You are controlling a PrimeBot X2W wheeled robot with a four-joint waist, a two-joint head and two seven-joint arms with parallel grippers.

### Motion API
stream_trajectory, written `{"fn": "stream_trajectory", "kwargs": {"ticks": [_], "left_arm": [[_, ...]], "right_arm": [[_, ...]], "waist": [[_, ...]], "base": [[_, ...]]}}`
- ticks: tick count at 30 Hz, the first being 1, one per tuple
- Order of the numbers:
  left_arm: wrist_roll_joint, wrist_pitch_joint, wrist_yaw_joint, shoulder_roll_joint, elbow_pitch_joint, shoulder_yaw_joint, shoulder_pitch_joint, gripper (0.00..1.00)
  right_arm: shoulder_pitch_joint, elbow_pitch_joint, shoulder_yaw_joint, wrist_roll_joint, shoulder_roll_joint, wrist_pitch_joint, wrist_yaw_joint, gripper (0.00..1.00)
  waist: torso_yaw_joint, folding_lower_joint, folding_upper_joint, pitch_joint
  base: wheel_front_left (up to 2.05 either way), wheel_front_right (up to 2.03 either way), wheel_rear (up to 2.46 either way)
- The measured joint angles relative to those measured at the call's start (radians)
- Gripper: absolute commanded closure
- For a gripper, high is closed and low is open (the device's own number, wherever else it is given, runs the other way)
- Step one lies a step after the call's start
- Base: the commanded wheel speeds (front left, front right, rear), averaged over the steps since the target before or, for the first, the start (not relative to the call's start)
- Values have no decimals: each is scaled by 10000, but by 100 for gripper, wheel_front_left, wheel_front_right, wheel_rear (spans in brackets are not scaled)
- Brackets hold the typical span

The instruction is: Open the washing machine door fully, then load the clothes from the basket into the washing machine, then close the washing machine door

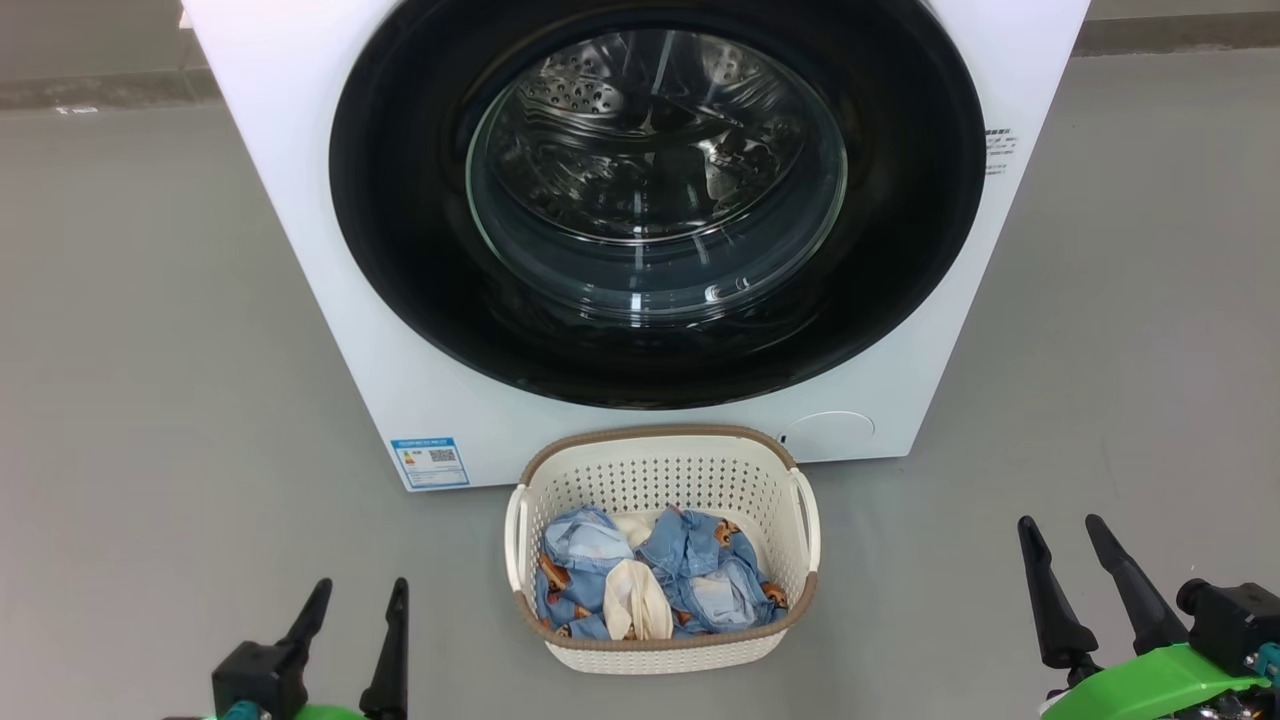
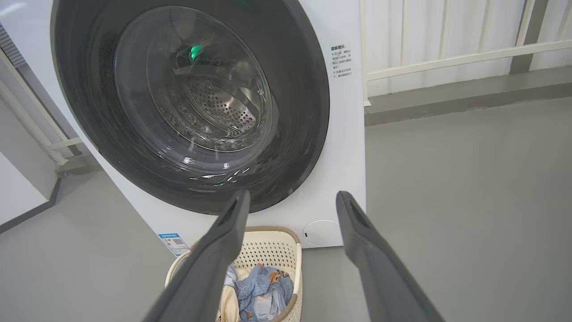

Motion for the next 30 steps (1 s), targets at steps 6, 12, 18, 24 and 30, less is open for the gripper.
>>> {"fn": "stream_trajectory", "kwargs": {"ticks": [6,12,18,24,30], "left_arm": [[669,-213,46,79,35,35,0,0],[1373,-380,65,81,54,107,0,0],[2056,-512,84,67,48,178,-1,0],[2105,-512,84,25,38,343,-31,0],[2105,-512,84,-79,31,525,-47,0]], "right_arm": [[5,-19,-61,-690,2,-171,0,0],[8,-90,-59,-1383,0,-332,0,0],[9,-192,-33,-1987,-2,-481,0,0],[8,-259,-25,-2036,-4,-481,0,0],[7,-282,-27,-2036,4,-481,0,0]], "waist": [[-6,0,0,-18],[8,0,0,-41],[51,0,0,-16],[70,0,0,113],[64,0,0,230]], "base": [[0,0,0],[0,0,0],[0,0,0],[0,0,0],[0,0,0]]}}
